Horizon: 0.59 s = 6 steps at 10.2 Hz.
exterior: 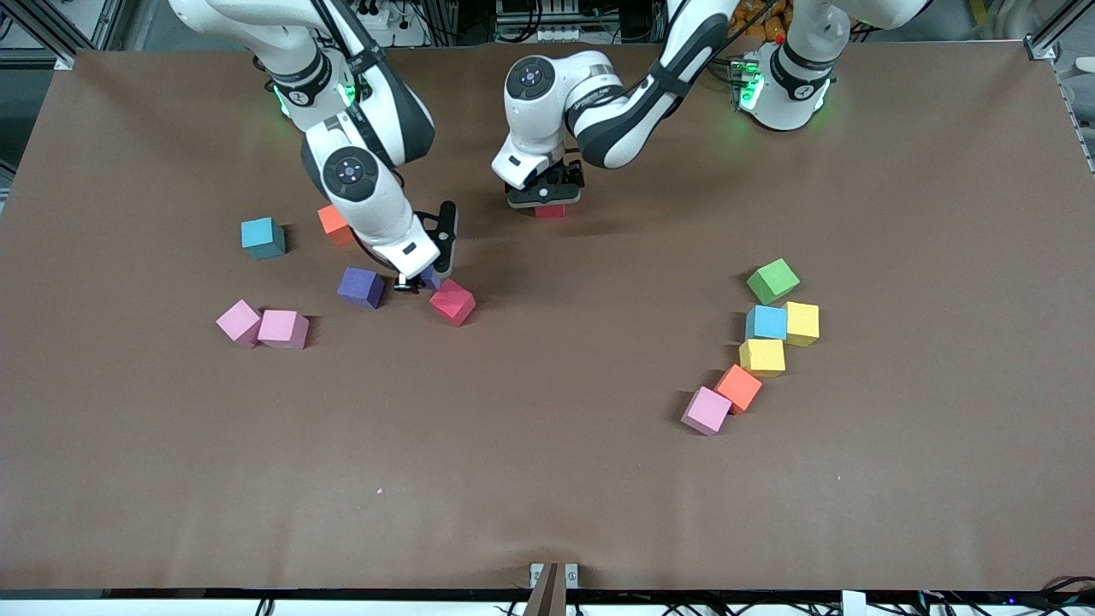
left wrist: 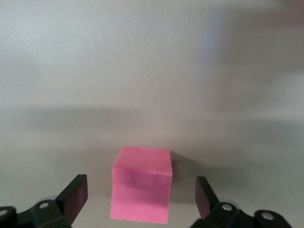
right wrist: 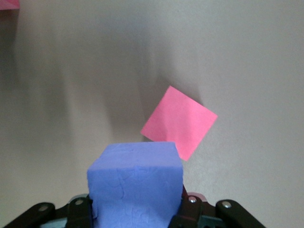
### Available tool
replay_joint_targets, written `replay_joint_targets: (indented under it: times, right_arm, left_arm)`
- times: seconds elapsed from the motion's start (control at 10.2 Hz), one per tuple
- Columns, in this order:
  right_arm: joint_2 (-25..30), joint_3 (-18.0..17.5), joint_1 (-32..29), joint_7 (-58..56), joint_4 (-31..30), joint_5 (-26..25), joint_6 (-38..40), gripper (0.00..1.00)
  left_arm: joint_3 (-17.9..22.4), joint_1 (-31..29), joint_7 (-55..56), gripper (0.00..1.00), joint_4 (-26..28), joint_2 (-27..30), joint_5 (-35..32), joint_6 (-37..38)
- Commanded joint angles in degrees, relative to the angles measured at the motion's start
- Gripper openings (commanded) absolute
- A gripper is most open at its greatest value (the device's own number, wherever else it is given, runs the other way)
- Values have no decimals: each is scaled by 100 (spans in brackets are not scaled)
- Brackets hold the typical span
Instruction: Form number 2 with 11 blocks
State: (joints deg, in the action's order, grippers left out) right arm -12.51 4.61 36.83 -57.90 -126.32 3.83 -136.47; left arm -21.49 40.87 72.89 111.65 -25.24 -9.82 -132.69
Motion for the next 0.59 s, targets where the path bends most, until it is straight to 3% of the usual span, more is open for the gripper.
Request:
replay_joint_targets:
  times: [0.0, 0.2, 0.49]
  right_arm:
    - [-76, 31, 227, -63, 29, -40, -81, 35]
    - [-76, 31, 499, 15, -7, -31, -90, 35]
    - [-76, 31, 903, 480, -7, -31, -90, 35]
  left_arm:
    - [-31, -551, 59, 100, 234, 624, -55, 418]
    - [-31, -1349, -499, 100, 191, 853, -55, 849]
    - [-22, -2387, -1939, 100, -222, 845, -64, 868]
